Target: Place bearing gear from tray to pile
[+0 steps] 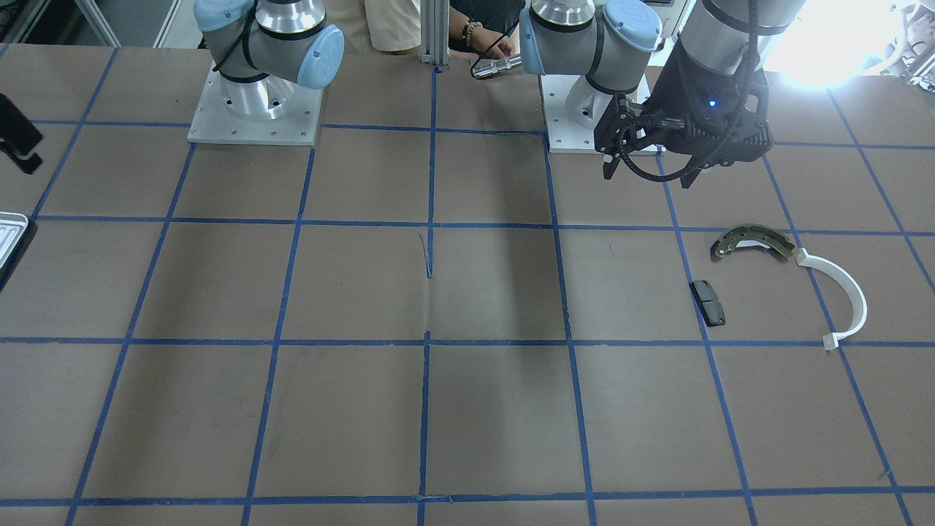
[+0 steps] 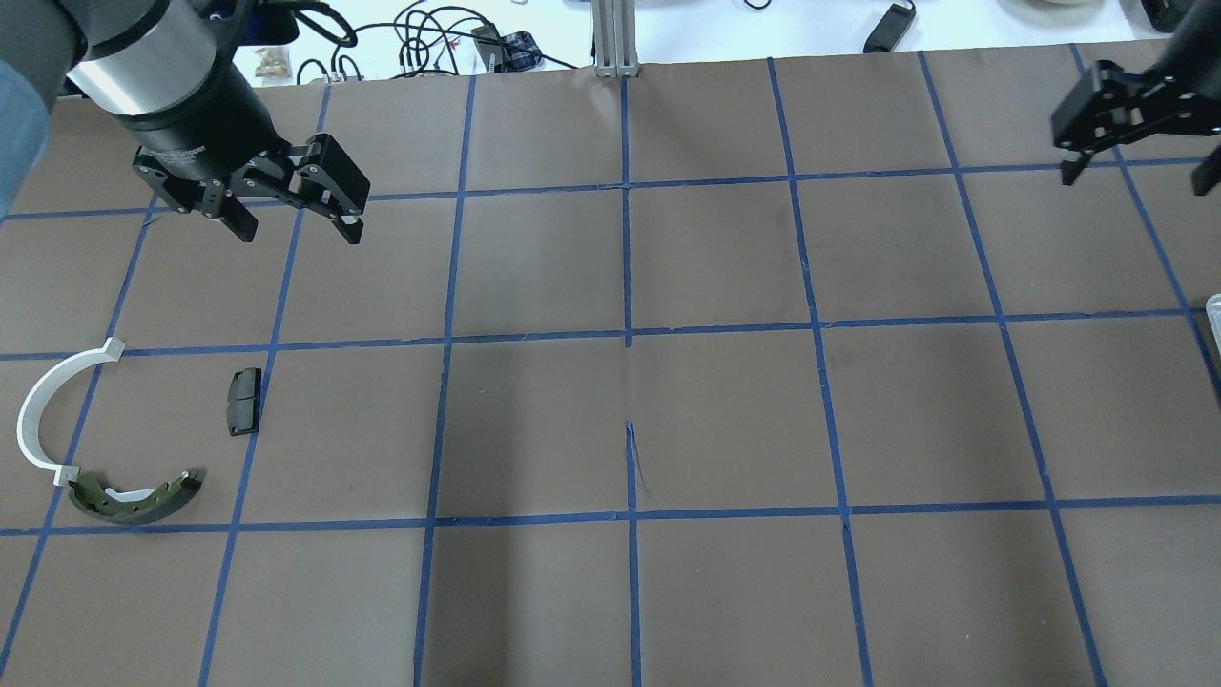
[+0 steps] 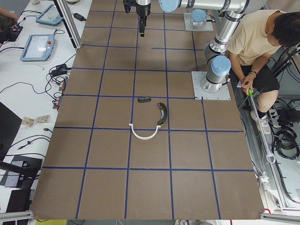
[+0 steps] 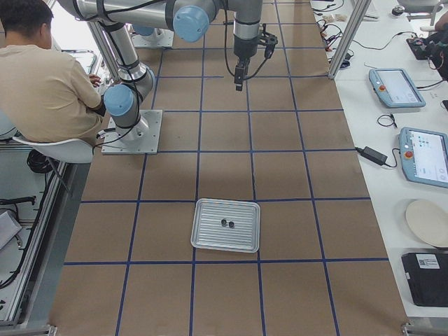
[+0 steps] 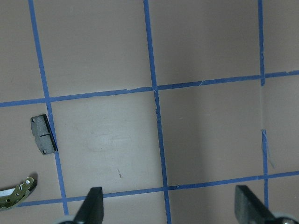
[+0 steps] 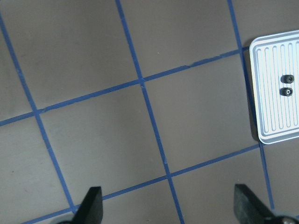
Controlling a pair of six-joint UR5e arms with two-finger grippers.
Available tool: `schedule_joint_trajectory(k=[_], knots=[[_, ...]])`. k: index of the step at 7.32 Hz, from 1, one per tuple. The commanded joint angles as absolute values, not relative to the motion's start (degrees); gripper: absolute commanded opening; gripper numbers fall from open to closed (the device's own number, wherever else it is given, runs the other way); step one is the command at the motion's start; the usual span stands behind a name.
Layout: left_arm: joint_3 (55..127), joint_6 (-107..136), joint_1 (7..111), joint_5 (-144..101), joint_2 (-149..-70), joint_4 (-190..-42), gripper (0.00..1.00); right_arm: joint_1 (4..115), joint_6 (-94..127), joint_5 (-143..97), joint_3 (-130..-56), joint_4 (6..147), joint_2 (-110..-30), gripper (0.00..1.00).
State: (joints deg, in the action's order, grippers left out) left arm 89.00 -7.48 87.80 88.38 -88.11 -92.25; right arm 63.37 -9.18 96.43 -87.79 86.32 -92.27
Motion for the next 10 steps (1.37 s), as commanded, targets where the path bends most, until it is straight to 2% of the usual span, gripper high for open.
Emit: schedule_joint_trajectory(k=[1, 3, 5, 6, 8, 10], knots=[[89.0, -7.4, 87.8, 88.2, -88.2, -92.3, 1.00, 47.4, -24.4, 96.6, -88.0, 88.4, -90.2, 1.00], [89.0, -7.4, 87.8, 88.2, -88.1, -92.3, 1.00, 37.4, -32.9, 96.2, -87.7, 98.6, -81.2, 1.00], [89.0, -7.4, 87.8, 88.2, -88.2, -92.3, 1.00, 34.0, -33.6, 96.2, -90.3, 110.9, -71.3, 1.00], [89.0, -7.4, 87.8, 88.3, -88.1, -92.3, 1.00, 32.9, -34.5, 96.0, -91.3, 112.4, -67.5, 1.00], [89.0, -7.4, 87.8, 88.3, -88.2, -92.3, 1.00, 32.8, -34.6, 96.1, -95.9, 123.8, -62.7, 1.00], [89.0, -7.4, 87.8, 88.3, -88.2, -92.3, 1.00, 32.8, -34.6, 95.9, -101.6, 130.0, -62.1, 1.00]])
